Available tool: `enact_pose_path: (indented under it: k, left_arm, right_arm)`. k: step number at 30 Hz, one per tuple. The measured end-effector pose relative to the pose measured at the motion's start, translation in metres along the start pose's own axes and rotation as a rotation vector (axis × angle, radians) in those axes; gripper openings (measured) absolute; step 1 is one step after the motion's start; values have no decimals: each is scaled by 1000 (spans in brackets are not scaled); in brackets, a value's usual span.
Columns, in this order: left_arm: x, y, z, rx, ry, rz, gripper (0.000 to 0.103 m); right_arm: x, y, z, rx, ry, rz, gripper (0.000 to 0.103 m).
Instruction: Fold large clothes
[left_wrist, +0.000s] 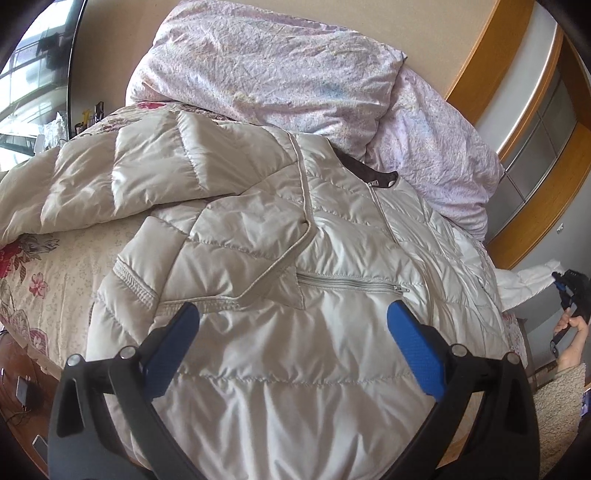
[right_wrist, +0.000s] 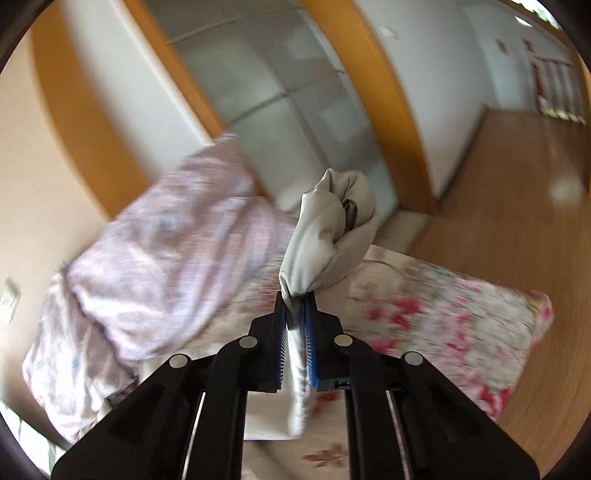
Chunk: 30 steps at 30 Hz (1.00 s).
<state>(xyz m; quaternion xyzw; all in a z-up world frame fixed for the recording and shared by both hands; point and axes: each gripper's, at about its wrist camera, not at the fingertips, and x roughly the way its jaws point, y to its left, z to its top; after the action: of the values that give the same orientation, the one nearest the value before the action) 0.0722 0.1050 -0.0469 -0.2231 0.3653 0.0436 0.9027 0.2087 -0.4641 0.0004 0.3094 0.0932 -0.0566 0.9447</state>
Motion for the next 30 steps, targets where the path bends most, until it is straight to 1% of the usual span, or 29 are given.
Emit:
enact_pose_path:
  k: [4, 7, 11, 13, 15, 17, 19, 21, 22, 24, 27, 29, 30]
  left_arm:
    - [-2, 15, 2, -46, -20, -5, 101]
    - [-6, 27, 3, -91, -33, -9, 101]
    - [-13, 47, 5, -151, -49, -30, 101]
    - [-18, 56, 5, -174, -73, -20, 101]
    - [-24, 63, 5, -183, -99, 6, 101]
    - [-28, 69, 6, -189, -130, 31, 101]
    - [-33, 76, 6, -204, -153, 50, 101]
    - [-34, 85, 6, -221, -158, 63, 101]
    - [-34, 89, 6, -230, -157, 70, 101]
    - [-34, 97, 5, -246, -155, 81, 101]
    - [-34, 107, 4, -266, -156, 94, 101]
    - [-34, 114, 5, -279, -162, 93, 101]
    - [-35, 117, 5, -285, -167, 92, 101]
  right_arm:
    - [-20, 83, -10, -151, 2, 184, 10]
    - [-26, 145, -28, -251, 31, 329, 10]
    - [-19, 209, -63, -338, 129, 492, 10]
    - [-12, 234, -86, -372, 190, 550, 10]
    - [-3, 258, -114, -406, 257, 590, 10]
    - [10, 277, -145, -436, 334, 607, 10]
    - [21, 292, -177, -473, 411, 600, 10]
    - [28, 304, -211, -544, 458, 566, 10]
    - [25, 311, -228, -578, 477, 550, 10]
    - [35, 316, -257, -640, 525, 513, 10]
    - [41, 320, -293, -753, 570, 451, 10]
    - [43, 320, -313, -848, 579, 405, 12]
    - [40, 320, -321, -903, 570, 383, 12]
